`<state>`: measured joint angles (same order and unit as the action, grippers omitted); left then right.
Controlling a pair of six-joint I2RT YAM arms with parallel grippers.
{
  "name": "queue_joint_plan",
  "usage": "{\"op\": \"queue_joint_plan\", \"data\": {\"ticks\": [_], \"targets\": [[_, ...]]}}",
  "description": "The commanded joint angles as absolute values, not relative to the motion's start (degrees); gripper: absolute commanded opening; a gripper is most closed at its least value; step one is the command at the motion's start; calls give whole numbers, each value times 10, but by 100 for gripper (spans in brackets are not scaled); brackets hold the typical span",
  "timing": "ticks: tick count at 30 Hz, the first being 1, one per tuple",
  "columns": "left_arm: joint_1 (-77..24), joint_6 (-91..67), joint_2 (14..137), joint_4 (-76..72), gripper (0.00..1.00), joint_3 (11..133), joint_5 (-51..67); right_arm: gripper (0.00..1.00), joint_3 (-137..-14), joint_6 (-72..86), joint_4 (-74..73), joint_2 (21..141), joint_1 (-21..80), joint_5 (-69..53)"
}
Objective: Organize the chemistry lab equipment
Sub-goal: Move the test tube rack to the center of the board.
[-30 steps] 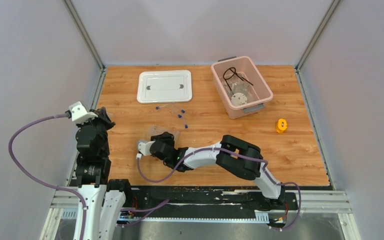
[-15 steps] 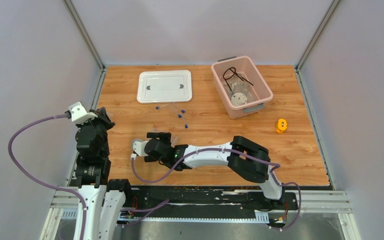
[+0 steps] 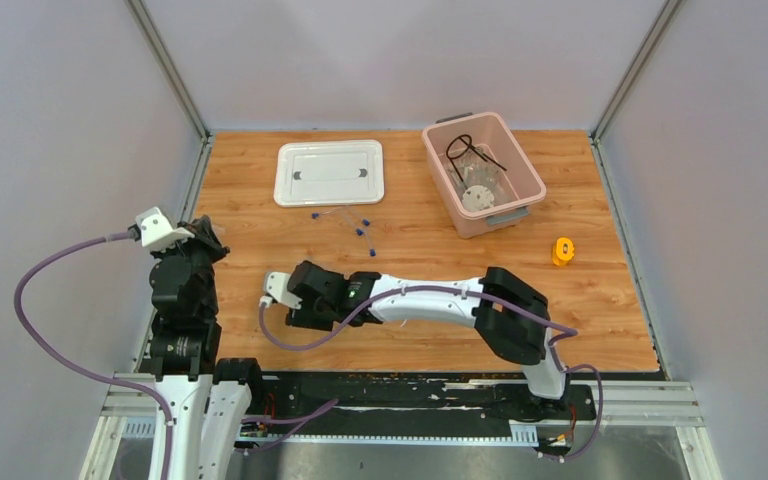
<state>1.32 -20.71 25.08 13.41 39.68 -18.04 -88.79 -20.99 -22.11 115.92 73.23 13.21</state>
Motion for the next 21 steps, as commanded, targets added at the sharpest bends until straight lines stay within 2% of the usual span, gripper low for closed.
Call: {"op": "queue_joint_plan", "data": {"ticks": [1,8,15,18,21], "targets": [[18,-214,242,139,2,412,-168,68,-909,-165,-277,1089,674,18],[18,-234,253,136,0,411,-90,67,-928,-276,-406,1016,567,-305],[18,-272,323,125,0,394,44,66,-886,-334,-435,958,458,-518],[18,-288,366,116,0,383,86,65,-831,-297,-366,954,454,-510],[18,-296,403,116,0,381,102,70,-813,-246,-287,977,481,-366]]}}
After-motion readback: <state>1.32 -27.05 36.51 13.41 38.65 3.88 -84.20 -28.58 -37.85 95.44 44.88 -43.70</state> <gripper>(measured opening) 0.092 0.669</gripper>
